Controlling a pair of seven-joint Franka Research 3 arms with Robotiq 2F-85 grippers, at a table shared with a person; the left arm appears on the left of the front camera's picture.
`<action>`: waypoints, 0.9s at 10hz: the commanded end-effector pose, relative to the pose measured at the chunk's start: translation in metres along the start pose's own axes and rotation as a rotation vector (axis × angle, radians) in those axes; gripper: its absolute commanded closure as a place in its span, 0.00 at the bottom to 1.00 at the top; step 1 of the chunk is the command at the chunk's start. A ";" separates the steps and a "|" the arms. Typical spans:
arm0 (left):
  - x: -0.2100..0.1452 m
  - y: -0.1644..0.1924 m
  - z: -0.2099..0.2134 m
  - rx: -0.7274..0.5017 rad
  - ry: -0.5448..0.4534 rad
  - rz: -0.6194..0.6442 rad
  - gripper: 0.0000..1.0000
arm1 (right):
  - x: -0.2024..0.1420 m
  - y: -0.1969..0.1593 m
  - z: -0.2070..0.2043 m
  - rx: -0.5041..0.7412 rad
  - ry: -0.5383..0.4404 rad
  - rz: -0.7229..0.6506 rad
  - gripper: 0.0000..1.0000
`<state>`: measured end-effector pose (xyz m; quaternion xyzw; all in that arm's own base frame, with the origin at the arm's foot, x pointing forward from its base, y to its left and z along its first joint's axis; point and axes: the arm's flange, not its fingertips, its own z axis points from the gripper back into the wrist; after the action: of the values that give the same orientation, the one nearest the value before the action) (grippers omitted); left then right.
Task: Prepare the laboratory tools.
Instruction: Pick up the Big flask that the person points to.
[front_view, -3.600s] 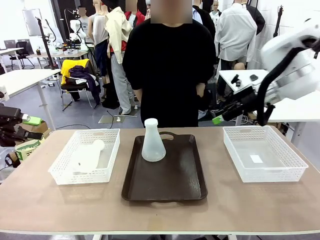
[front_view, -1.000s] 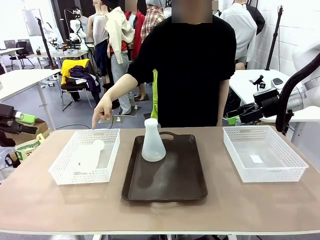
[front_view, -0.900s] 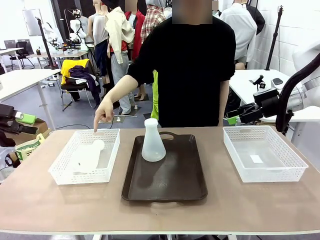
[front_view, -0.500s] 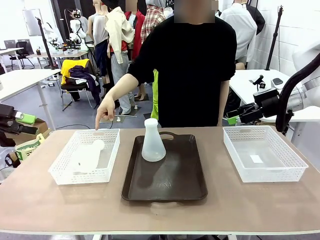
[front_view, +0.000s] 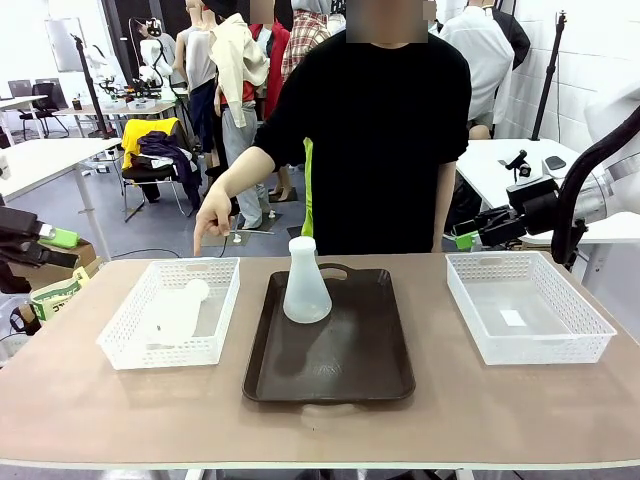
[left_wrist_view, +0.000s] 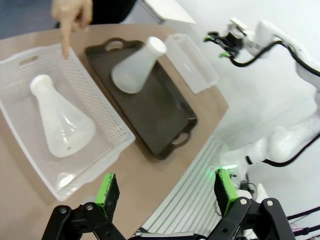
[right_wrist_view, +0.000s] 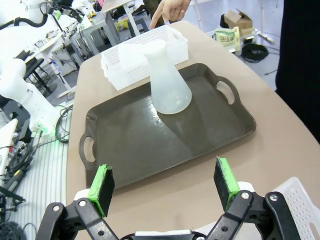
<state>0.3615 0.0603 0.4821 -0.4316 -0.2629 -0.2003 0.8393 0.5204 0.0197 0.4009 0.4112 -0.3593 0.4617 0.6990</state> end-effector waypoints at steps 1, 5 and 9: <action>0.033 -0.008 -0.017 0.182 0.074 -0.012 0.00 | 0.000 0.000 0.000 -0.002 0.013 -0.014 0.00; 0.097 -0.028 -0.081 0.529 0.267 -0.145 0.00 | 0.000 0.000 0.000 -0.002 0.013 -0.014 0.00; 0.127 -0.015 -0.157 0.702 0.387 -0.139 0.00 | 0.000 0.000 0.000 -0.002 0.013 -0.014 0.00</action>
<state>0.4761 -0.0829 0.4930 -0.0754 -0.1945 -0.2452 0.9468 0.5206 0.0196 0.4009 0.4112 -0.3593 0.4616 0.6991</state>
